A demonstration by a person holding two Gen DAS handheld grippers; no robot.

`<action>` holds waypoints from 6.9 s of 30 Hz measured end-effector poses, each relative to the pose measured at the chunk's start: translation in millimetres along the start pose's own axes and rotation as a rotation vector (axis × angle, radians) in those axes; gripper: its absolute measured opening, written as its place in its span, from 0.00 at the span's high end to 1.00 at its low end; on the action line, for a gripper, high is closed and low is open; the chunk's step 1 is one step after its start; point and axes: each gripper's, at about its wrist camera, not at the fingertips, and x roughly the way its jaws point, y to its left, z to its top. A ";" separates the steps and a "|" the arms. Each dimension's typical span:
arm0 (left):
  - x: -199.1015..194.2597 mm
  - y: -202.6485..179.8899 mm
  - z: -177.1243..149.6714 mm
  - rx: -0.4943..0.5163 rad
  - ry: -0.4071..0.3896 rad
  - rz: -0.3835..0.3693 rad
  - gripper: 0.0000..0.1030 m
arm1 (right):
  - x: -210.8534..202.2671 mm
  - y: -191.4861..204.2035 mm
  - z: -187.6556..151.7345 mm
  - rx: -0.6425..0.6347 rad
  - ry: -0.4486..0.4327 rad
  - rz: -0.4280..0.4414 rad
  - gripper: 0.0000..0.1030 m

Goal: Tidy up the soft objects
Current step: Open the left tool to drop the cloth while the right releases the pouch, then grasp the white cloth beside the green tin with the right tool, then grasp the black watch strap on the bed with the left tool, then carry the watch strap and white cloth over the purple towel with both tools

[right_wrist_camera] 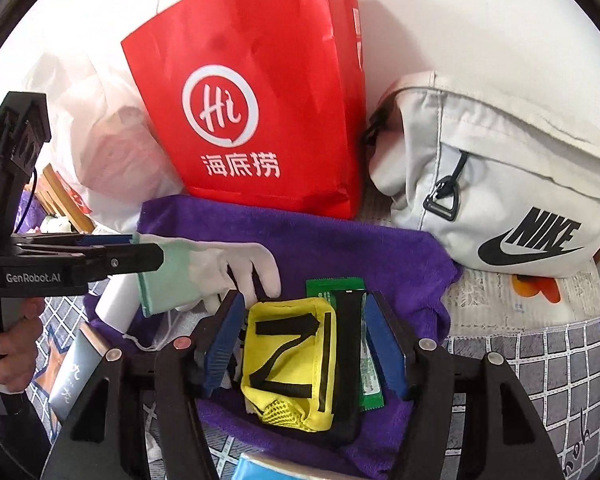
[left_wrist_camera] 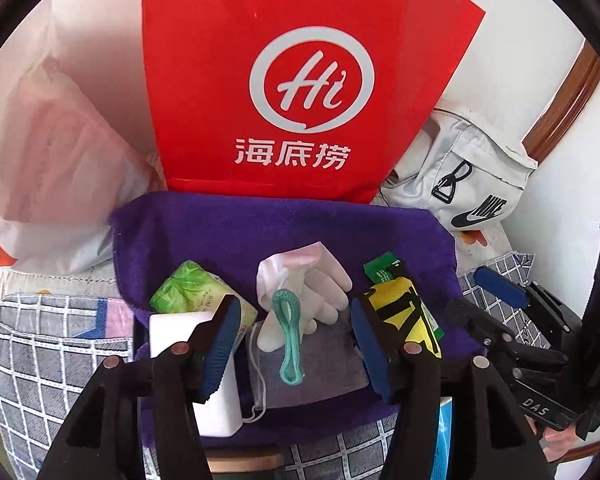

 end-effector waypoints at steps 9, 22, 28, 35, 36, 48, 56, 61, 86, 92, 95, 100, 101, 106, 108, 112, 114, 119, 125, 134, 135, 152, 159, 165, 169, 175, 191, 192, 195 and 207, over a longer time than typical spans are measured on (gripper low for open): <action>-39.3 6.5 -17.6 -0.015 -0.014 0.049 0.45 | -39.4 30.4 -17.3 -0.030 -0.009 0.031 0.40; -112.7 40.5 -90.3 -0.077 -0.072 0.124 0.45 | -68.0 106.8 -98.6 -0.061 0.080 0.126 0.55; -132.5 62.3 -133.9 -0.120 -0.091 0.171 0.45 | -63.3 135.0 -132.9 -0.086 0.119 0.122 0.55; -142.6 83.0 -177.4 -0.155 -0.076 0.181 0.45 | -50.0 152.6 -164.6 -0.057 0.166 0.155 0.55; -144.2 85.8 -182.5 -0.163 -0.076 0.179 0.45 | -46.8 155.9 -168.7 -0.065 0.167 0.148 0.55; -135.1 94.0 -213.1 -0.181 -0.028 0.168 0.45 | -12.5 176.8 -186.6 -0.104 0.202 0.068 0.77; -122.5 68.9 -227.5 -0.161 0.022 0.161 0.45 | -38.8 149.4 -193.4 -0.054 0.184 0.094 0.78; -114.5 42.7 -244.9 -0.136 0.071 0.147 0.45 | -76.2 138.9 -195.1 -0.055 0.127 0.114 0.78; -77.5 -31.9 -300.1 -0.169 0.164 0.091 0.45 | -148.8 68.1 -285.2 0.009 0.128 0.019 0.78; -64.1 -30.0 -288.5 -0.197 0.136 0.084 0.45 | -144.9 37.0 -287.5 0.068 0.133 -0.002 0.78; -58.1 -29.8 -279.4 -0.191 0.126 0.090 0.45 | -141.0 30.6 -287.6 0.074 0.133 0.000 0.78; -42.6 -34.7 -261.0 -0.175 0.107 0.118 0.45 | -136.3 23.2 -288.1 0.083 0.115 0.040 0.78; -39.6 -38.1 -258.2 -0.161 0.104 0.130 0.45 | -135.9 22.9 -288.2 0.079 0.114 0.041 0.78; -23.0 -70.0 -253.6 0.004 0.094 0.224 0.45 | -133.1 22.7 -286.8 0.062 0.099 0.049 0.78; -21.9 -78.3 -256.6 0.058 0.076 0.253 0.47 | -133.1 22.4 -287.2 0.061 0.095 0.052 0.78; -29.6 -72.5 -260.7 0.080 0.080 0.205 0.71 | -133.3 22.0 -288.4 0.054 0.086 0.054 0.78; -37.1 -61.7 -264.0 0.065 0.099 0.181 0.75 | -133.9 23.5 -289.4 0.044 0.081 0.046 0.78; -48.8 -42.6 -274.8 0.048 0.123 0.148 0.74 | -134.4 27.3 -290.4 0.032 0.077 0.023 0.78; -44.3 -51.8 -276.1 0.049 0.088 0.172 0.66 | -133.6 28.9 -288.8 0.034 0.086 0.004 0.77; -51.2 -46.5 -276.9 0.035 0.096 0.148 0.79 | -137.3 39.6 -287.8 0.004 0.114 -0.018 0.78; -55.1 -42.5 -276.8 0.005 0.100 0.142 0.79 | -138.0 40.8 -287.2 -0.002 0.117 -0.016 0.78; -125.6 -45.8 -247.4 0.000 -0.035 0.143 0.79 | -200.7 56.3 -234.0 -0.036 -0.043 0.006 0.78; -151.8 -51.0 -227.1 0.001 -0.097 0.136 0.79 | -217.8 58.4 -201.5 -0.014 -0.098 -0.015 0.78; -169.1 -48.8 -210.4 -0.010 -0.137 0.130 0.79 | -226.3 63.8 -177.3 -0.014 -0.126 -0.027 0.78; -177.0 -45.4 -201.7 -0.020 -0.157 0.123 0.79 | -228.8 66.6 -163.4 -0.018 -0.140 -0.032 0.78; -180.1 -38.6 -187.5 -0.033 -0.172 0.114 0.79 | -226.3 69.7 -146.7 -0.036 -0.145 -0.051 0.78; -160.2 -26.8 -146.5 -0.056 -0.167 0.099 0.79 | -204.5 65.5 -103.3 -0.017 -0.169 -0.051 0.78; -157.4 -27.2 -143.2 -0.054 -0.166 0.098 0.79 | -202.4 64.6 -101.3 -0.014 -0.168 -0.047 0.78; -150.7 -27.5 -136.7 -0.055 -0.160 0.094 0.79 | -194.7 62.6 -95.9 -0.009 -0.164 -0.047 0.78; -119.6 -23.9 -98.8 -0.026 -0.132 0.116 0.79 | -156.3 49.8 -68.5 0.011 -0.160 -0.043 0.78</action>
